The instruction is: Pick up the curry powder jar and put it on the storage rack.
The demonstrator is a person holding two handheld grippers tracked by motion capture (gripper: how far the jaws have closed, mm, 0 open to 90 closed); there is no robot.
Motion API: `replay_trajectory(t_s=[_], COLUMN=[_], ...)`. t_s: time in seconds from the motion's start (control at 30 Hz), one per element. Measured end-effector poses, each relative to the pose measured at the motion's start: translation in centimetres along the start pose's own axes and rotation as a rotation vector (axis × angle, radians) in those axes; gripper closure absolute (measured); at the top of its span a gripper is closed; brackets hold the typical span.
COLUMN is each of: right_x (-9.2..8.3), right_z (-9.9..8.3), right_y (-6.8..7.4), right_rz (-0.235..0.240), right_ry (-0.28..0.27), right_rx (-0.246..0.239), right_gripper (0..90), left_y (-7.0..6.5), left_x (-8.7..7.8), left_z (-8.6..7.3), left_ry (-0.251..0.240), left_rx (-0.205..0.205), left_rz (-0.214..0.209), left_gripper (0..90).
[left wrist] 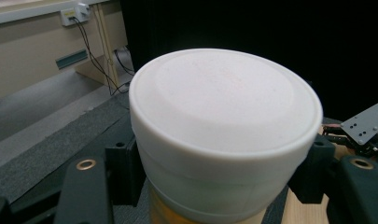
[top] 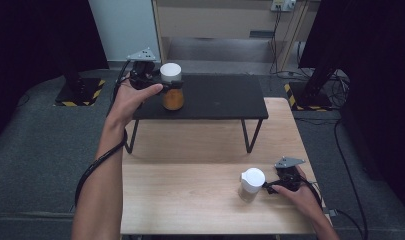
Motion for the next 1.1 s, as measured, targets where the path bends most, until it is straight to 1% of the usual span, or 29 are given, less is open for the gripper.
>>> replay_trajectory(t_s=[0.13,0.27,0.33,0.37,0.43,0.5,0.6,0.73,0.87,0.97,1.07,1.1], right_x=[0.0,0.0,0.0,0.0,0.0,0.0,0.0,0.0,0.0,0.0,0.0,0.0], right_z=[0.0,0.0,0.0,0.0,0.0,0.0,0.0,0.0,0.0,0.0,0.0,0.0], right_y=[0.0,0.0,0.0,0.0,0.0,0.0,0.0,0.0,0.0,0.0,0.0,0.0], right_rz=[0.0,0.0,0.0,0.0,0.0,0.0,0.001,0.0,0.0,0.0,0.0,0.0], right_ry=[0.0,0.0,0.0,0.0,0.0,0.001,0.001,0.002,0.002,0.002,0.002,0.002], right_rx=[0.0,0.0,0.0,0.0,0.0,0.001,0.001,0.001,0.0,0.0,0.0,-0.001], right_gripper=[1.9,1.9,1.9,2.0,1.9,1.9,1.9,1.9,1.9,1.9,1.9,1.9], left_y=[0.1,-0.1,-0.2,-0.4,-0.7,-1.2,-1.9,-2.8,-4.1,-5.1,-6.3,-6.8], left_x=[-0.1,0.0,-0.2,-0.4,-0.9,-1.5,-2.5,-4.0,-5.2,-5.9,-6.6,-6.7], left_z=[-0.1,-0.1,-0.2,-0.3,-0.4,-0.5,-0.7,-1.6,-2.6,-3.5,-4.3,-4.6], left_ry=[-0.002,-0.002,-0.012,-0.022,-0.031,-0.019,0.003,0.006,0.012,0.011,0.01,0.003], left_rx=[0.0,0.015,0.024,0.036,0.05,0.064,0.073,0.055,0.059,0.066,0.074,0.078], left_rz=[-0.004,0.005,0.008,0.014,0.025,0.051,0.086,0.129,0.17,0.178,0.195,0.196], left_gripper=[33.0,32.3,24.7,20.6,14.9,9.5,6.4,5.7,5.7,5.2,4.8,4.5])
Point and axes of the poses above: each handheld gripper's, and its own axes: x roughly forward along the jaws, z roughly out of its top, y roughly to its left, the point moved 5 cm from there along x, roughly forward along the jaws, and after that the axes turned 1 degree about z, right-handed, at the moved point
